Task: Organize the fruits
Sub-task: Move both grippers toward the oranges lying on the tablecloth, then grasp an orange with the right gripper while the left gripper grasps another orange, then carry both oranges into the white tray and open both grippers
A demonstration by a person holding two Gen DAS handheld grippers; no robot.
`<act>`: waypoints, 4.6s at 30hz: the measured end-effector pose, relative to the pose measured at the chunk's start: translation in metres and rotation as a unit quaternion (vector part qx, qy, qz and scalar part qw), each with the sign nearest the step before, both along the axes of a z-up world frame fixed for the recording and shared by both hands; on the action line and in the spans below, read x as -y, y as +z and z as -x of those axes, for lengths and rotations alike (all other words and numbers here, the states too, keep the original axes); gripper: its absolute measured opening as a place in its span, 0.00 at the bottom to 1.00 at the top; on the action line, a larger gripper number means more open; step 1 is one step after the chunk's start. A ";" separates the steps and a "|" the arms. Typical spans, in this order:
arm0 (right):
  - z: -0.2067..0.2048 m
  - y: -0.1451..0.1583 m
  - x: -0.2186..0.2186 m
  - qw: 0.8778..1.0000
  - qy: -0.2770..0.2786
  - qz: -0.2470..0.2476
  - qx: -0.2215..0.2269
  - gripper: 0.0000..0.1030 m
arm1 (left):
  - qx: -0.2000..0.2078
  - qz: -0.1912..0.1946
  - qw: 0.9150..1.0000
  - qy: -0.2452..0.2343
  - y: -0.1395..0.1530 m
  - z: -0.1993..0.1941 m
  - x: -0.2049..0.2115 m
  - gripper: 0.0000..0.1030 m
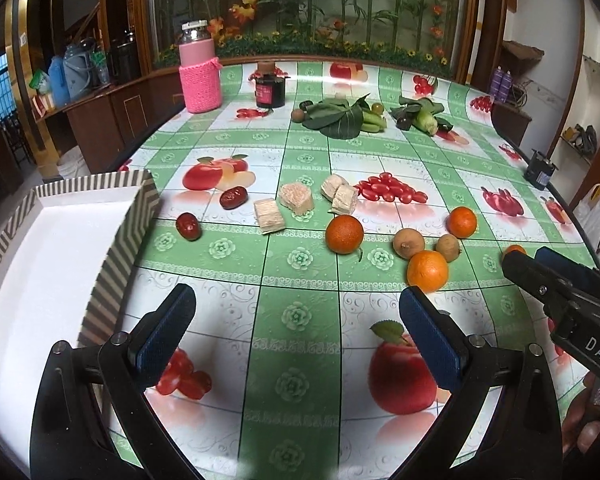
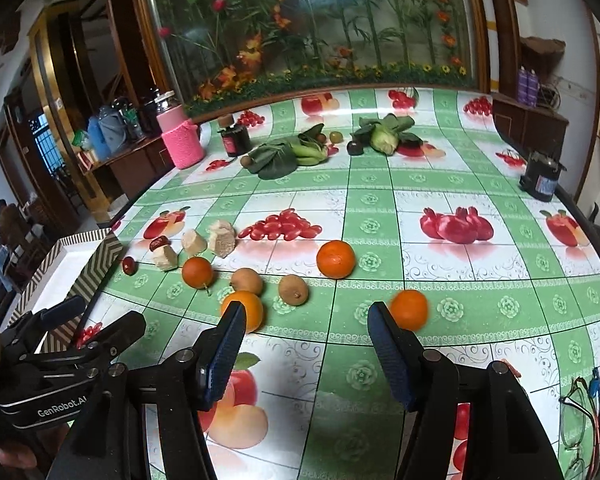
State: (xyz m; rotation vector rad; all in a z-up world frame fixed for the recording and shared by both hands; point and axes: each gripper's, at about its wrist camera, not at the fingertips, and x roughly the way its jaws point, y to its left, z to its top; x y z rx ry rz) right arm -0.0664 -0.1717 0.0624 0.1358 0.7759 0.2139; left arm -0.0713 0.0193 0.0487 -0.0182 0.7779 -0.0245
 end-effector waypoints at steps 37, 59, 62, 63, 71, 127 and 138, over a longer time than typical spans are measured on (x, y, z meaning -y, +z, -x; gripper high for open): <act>0.007 -0.011 -0.020 0.997 0.071 -0.001 -0.016 0.48 | -0.008 -0.009 1.000 -0.008 -0.004 0.009 -0.011 1.00; -0.044 -0.040 -0.051 0.990 0.134 -0.005 -0.053 0.30 | -0.041 -0.010 0.999 0.001 -0.009 -0.016 -0.031 1.00; -0.042 -0.041 -0.045 0.990 0.131 -0.008 -0.055 0.30 | -0.045 -0.016 0.999 -0.008 -0.010 -0.025 -0.021 1.00; -0.040 -0.040 -0.042 0.990 0.130 -0.011 -0.053 0.30 | -0.046 -0.017 0.999 -0.012 -0.011 -0.029 -0.016 1.00; -0.035 -0.036 -0.020 0.991 0.115 -0.032 -0.054 0.30 | -0.066 -0.016 0.997 -0.035 -0.018 -0.060 0.010 0.95; -0.024 0.006 -0.219 0.950 0.307 -0.034 -0.036 0.30 | -0.047 -0.029 0.995 0.085 0.018 0.024 -0.167 0.30; -0.065 -0.008 -0.301 0.929 0.365 -0.010 -0.065 0.30 | -0.075 -0.035 0.990 0.114 0.004 0.024 -0.207 0.30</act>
